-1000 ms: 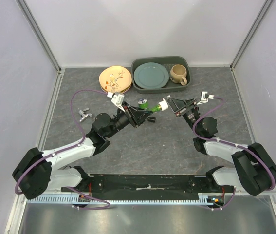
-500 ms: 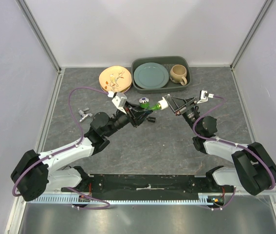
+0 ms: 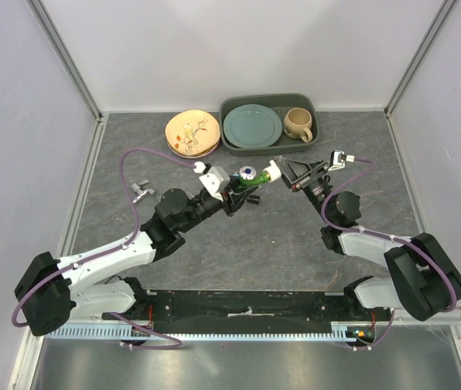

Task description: Install the water faucets

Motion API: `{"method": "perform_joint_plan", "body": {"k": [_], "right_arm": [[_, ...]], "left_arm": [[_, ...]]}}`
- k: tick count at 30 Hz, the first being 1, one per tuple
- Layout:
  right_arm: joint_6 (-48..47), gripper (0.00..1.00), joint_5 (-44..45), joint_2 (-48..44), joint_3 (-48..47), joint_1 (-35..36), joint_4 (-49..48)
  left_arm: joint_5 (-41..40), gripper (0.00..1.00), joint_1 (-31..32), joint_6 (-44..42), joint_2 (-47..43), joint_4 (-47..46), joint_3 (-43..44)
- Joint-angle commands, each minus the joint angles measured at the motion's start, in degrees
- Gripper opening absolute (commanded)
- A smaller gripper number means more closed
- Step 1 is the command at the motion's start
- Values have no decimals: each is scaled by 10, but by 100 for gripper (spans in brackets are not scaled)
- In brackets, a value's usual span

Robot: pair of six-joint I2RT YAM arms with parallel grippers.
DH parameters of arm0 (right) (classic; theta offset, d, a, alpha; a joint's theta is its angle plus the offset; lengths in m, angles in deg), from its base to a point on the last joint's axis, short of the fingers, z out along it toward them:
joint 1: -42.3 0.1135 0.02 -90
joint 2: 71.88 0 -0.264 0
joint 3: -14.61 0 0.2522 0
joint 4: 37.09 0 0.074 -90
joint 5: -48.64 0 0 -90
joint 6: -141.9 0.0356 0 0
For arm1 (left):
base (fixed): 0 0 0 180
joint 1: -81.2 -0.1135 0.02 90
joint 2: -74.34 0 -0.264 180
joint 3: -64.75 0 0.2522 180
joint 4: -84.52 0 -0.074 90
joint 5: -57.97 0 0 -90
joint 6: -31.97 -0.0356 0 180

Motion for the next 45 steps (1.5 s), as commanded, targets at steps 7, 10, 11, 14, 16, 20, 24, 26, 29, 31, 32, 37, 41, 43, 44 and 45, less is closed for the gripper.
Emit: {"method": "perform_joint_plan", "body": {"k": [7, 10, 11, 14, 16, 20, 24, 26, 29, 31, 32, 37, 41, 43, 44, 45], "right_arm": [[10, 0, -104, 22, -39, 34, -246], [18, 0, -111, 25, -44, 34, -239], [21, 0, -113, 25, -46, 34, -233], [17, 0, -120, 23, -53, 34, -204], [12, 0, -125, 22, -58, 34, -174], [-8, 0, -132, 5, -66, 34, -115], [-39, 0, -134, -16, -76, 34, -24], [-49, 0, -135, -27, -82, 34, 6], [-67, 0, -135, -41, -90, 36, 68], [-76, 0, -135, -46, -95, 35, 88], [-81, 0, -135, -49, -98, 35, 113], [-111, 0, -121, -59, -116, 41, 186], [-132, 0, -110, -63, -125, 45, 228], [-132, 0, -108, -64, -125, 45, 229], [-132, 0, -108, -64, -125, 45, 229], [-132, 0, -109, -63, -126, 46, 228]], "left_arm": [[-50, 2, 88, -242, 40, 93, 49], [-112, 2, 111, -289, 59, 112, 55], [-127, 2, 116, -301, 67, 116, 57], [-177, 2, 136, -343, 82, 120, 61], [-212, 2, 151, -375, 89, 120, 64], [-282, 2, 183, -444, 120, 119, 78], [-346, 2, 212, -526, 168, 104, 93], [-374, 2, 222, -547, 183, 87, 94], [-410, 2, 233, -585, 210, 65, 103], [-439, 2, 239, -623, 229, 42, 102], [-449, 2, 240, -637, 236, 30, 103], [-526, 2, 252, -772, 299, -112, 101], [-552, 2, 258, -850, 356, -201, 105], [-556, 2, 260, -857, 363, -221, 107], [-556, 2, 260, -857, 365, -226, 105], [-556, 2, 261, -857, 365, -227, 105]]}}
